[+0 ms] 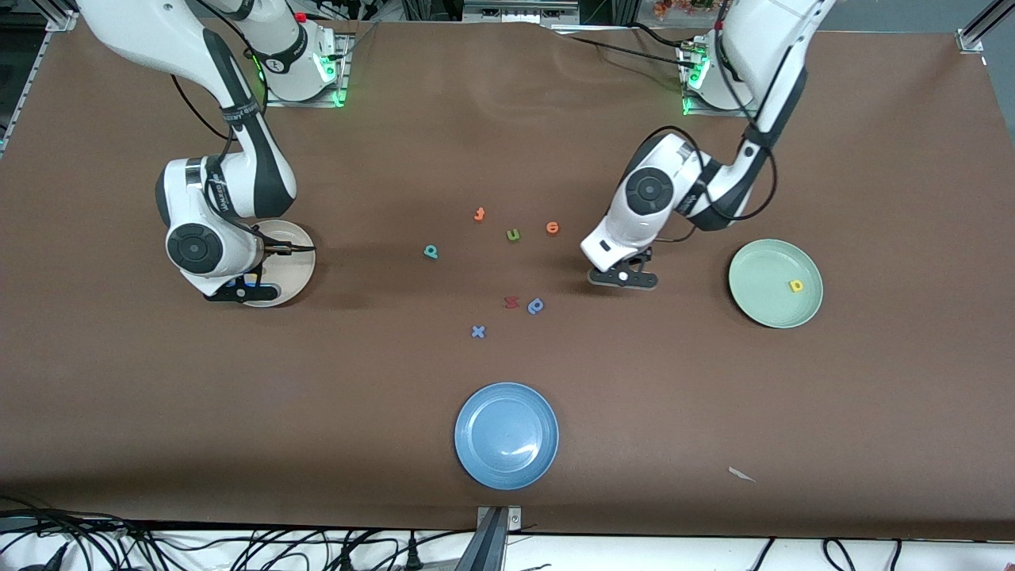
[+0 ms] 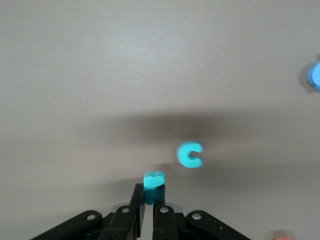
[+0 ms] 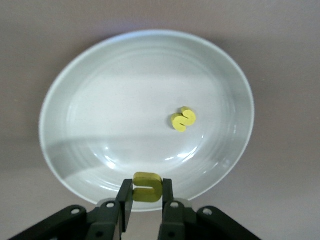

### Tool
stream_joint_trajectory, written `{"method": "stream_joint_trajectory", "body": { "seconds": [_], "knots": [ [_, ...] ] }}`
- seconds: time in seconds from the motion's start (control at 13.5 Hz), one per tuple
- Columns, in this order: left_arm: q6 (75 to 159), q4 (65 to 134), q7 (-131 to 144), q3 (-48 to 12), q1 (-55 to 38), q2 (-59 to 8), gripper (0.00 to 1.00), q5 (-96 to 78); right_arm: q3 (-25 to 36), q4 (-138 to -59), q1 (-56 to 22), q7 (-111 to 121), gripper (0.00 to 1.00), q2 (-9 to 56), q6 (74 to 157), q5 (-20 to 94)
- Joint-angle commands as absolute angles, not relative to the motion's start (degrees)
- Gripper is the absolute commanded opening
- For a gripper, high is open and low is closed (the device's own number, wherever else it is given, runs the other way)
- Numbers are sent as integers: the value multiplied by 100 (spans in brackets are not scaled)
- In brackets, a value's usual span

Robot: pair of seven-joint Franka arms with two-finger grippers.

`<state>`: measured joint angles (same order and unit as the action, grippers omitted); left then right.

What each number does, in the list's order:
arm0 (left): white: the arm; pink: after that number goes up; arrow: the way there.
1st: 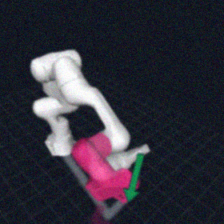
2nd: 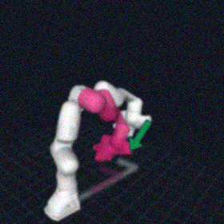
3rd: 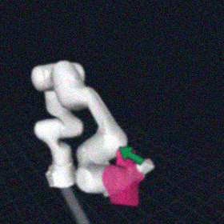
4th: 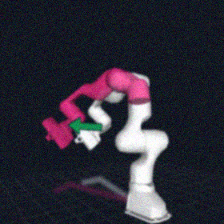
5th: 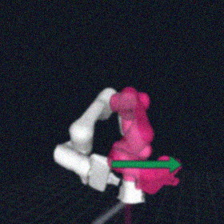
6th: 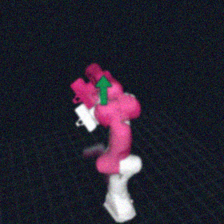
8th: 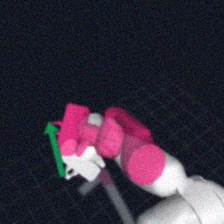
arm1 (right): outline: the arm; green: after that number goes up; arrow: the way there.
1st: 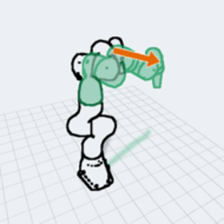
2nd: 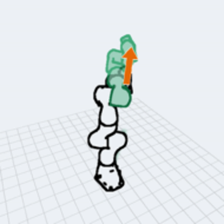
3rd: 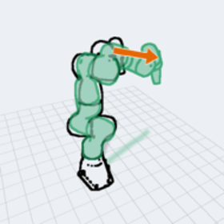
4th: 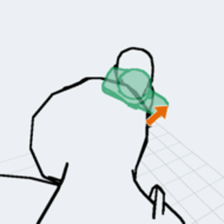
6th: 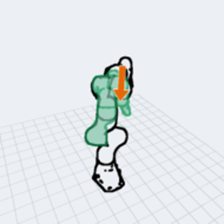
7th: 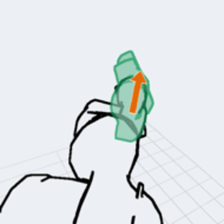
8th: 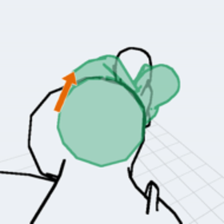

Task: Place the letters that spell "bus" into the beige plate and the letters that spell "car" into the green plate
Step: 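Place the u on the white plate while the left gripper places r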

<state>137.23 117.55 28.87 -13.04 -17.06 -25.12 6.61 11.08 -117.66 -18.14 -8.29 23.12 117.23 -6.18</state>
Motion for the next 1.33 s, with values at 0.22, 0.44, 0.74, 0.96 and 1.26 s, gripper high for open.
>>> {"method": "stream_joint_trajectory", "body": {
  "seconds": [0.22, 0.44, 0.74, 0.96, 1.26],
  "knots": [
    [12553, 11918, 1259, -1318, -889, -1452, 1, 729, 1090, -11892, -1626, -483, 100, 2365, 11998, -607],
    [12305, 12066, 294, -1152, -528, -1109, 0, 729, 933, -11594, -1652, -615, 100, 2163, 11543, -554],
    [12313, 12305, -1060, -503, -317, -949, 0, 729, 274, -11040, -1652, -1509, 100, 2109, 11074, -220],
    [12558, 12471, -1459, -238, -255, -1002, 2, 764, -279, -10986, -1783, -2833, 99, 2136, 11362, -185],
    [13253, 12954, -1696, -9, -246, -1055, 4, 809, -457, -11030, -2433, -3945, 98, 2337, 12188, -193]
  ]
}}
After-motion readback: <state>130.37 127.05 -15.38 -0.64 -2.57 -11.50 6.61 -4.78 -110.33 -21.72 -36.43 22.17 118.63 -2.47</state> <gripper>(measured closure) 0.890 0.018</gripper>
